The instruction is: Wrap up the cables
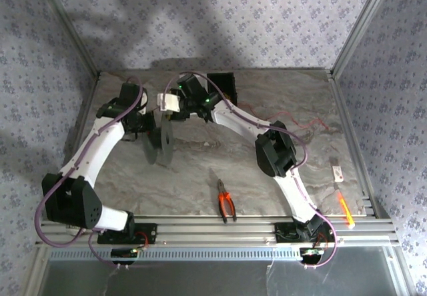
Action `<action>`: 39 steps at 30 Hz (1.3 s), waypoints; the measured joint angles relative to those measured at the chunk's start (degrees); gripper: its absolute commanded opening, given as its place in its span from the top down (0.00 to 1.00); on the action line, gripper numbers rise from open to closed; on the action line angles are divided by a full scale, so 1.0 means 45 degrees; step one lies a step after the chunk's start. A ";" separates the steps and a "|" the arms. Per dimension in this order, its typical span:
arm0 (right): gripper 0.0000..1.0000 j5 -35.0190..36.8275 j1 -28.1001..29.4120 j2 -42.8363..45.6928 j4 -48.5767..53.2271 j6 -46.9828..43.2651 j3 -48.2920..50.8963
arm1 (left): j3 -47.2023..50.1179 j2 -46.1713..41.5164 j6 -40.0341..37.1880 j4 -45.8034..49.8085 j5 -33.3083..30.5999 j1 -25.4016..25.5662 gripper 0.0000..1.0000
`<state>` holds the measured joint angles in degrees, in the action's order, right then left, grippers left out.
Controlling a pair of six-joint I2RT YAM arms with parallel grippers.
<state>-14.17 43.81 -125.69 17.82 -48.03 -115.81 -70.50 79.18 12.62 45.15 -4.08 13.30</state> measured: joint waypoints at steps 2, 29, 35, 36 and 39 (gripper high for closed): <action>0.11 -0.0335 -0.0102 0.1209 -0.0053 0.0267 0.0704 | -0.0015 -0.0301 -0.0170 0.0063 -0.0010 0.0024 1.00; 0.08 -0.1729 -0.5727 0.7184 -0.3303 0.4328 0.9253 | -0.5736 -0.1263 -0.1341 0.2040 0.1831 0.0821 1.00; 0.09 -0.1520 -0.5663 0.6377 -0.3395 0.3643 0.8500 | -0.6198 -0.0942 -0.1574 0.2331 0.2633 0.0826 1.00; 0.09 -0.1428 -0.5629 0.6251 -0.3385 0.3517 0.8388 | -0.6275 -0.0894 -0.1583 0.2365 0.2725 0.0826 1.00; 0.12 -0.1025 -0.5450 0.5799 -0.3332 0.3065 0.7859 | -0.6421 -0.0758 -0.1608 0.2404 0.2934 0.0826 1.00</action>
<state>-18.79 19.29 -99.59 2.83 -34.24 -80.44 -99.39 75.77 5.39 55.96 9.13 17.02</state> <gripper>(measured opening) 0.897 0.083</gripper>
